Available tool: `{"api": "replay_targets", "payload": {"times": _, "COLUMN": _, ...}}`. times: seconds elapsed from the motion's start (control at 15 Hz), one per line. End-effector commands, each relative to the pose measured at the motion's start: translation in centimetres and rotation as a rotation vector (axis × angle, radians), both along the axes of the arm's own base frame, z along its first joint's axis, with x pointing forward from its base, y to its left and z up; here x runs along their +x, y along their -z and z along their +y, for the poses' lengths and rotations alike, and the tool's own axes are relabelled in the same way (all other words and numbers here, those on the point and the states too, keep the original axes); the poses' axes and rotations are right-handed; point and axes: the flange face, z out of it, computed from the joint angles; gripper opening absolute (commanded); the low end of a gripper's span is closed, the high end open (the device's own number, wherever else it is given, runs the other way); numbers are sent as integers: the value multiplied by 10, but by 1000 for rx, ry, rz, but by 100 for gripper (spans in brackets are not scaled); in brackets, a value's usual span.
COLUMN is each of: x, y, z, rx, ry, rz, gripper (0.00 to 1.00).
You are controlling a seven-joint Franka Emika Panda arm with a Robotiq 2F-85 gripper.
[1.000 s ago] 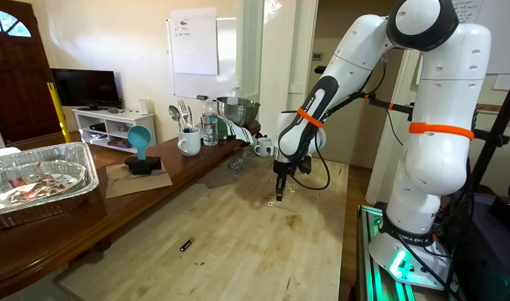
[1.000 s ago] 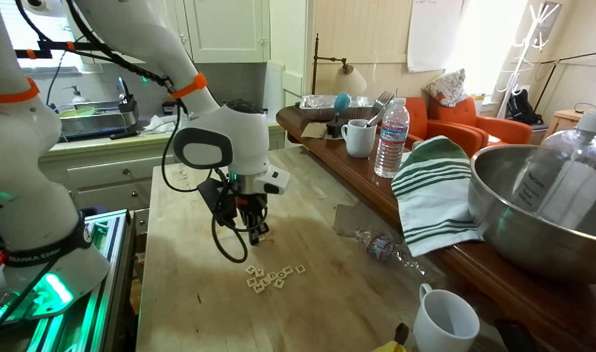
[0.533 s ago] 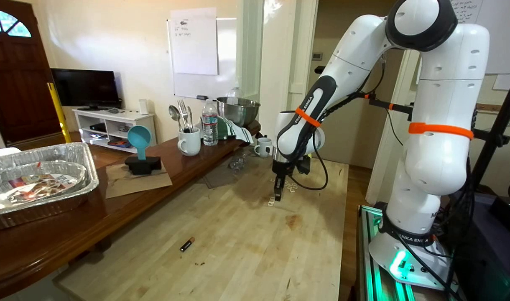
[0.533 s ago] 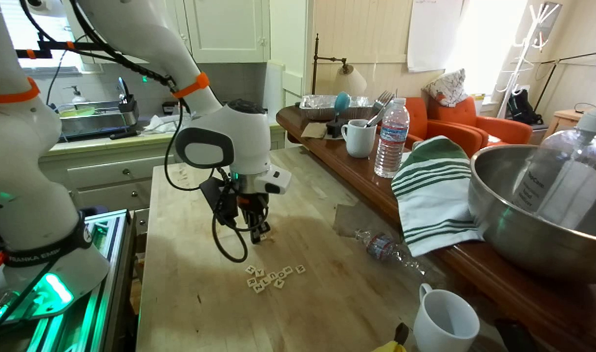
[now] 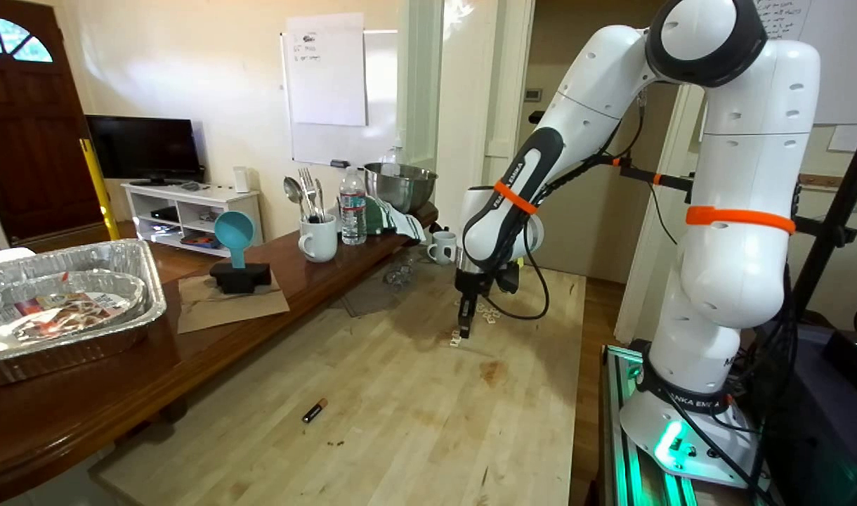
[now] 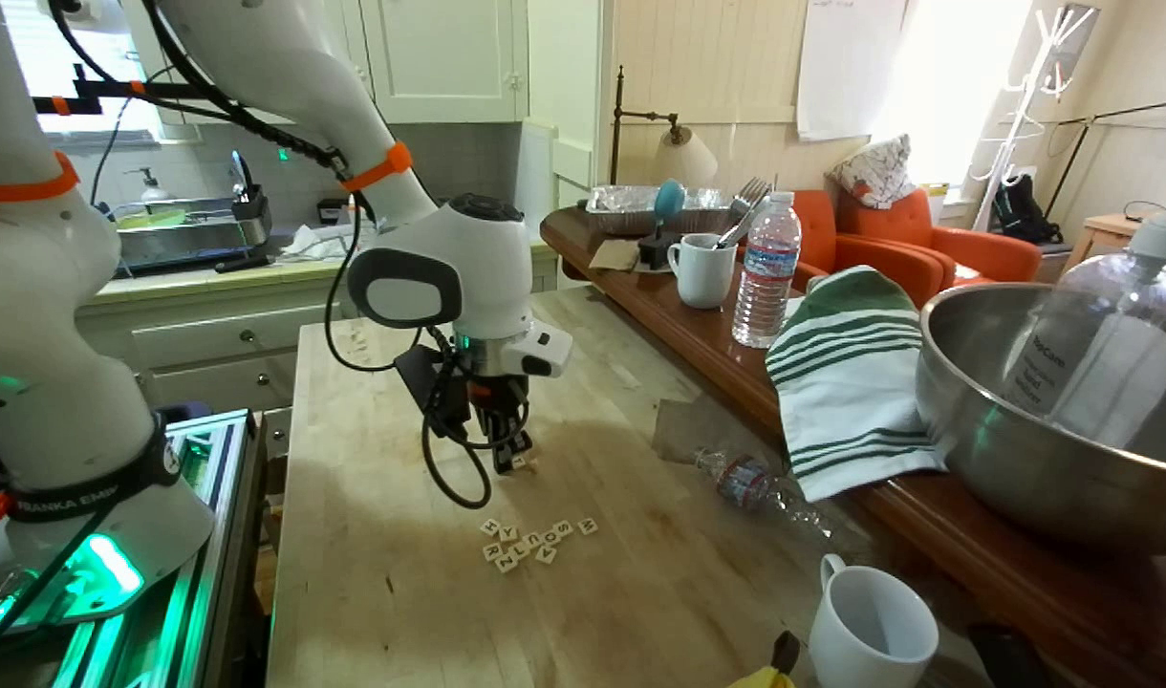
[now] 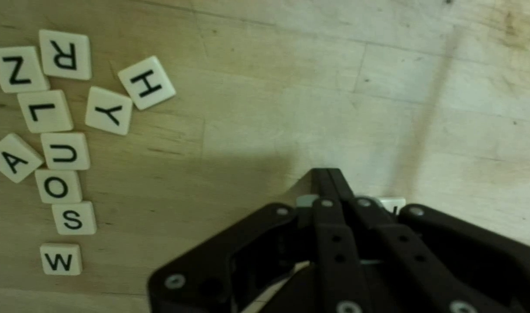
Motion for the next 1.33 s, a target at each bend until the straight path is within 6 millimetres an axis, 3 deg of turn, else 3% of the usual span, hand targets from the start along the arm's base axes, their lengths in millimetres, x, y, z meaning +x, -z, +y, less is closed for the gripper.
{"api": "replay_targets", "payload": {"times": 0.0, "x": 5, "y": 11, "z": 2, "rx": -22, "ry": -17, "rz": 3, "gripper": 0}}
{"api": "replay_targets", "payload": {"times": 0.67, "x": 8, "y": -10, "z": 3, "rx": -30, "ry": -42, "rz": -43, "gripper": 0}}
{"api": "replay_targets", "payload": {"times": 1.27, "x": 17, "y": -9, "z": 8, "rx": -22, "ry": -30, "rz": -102, "gripper": 0}}
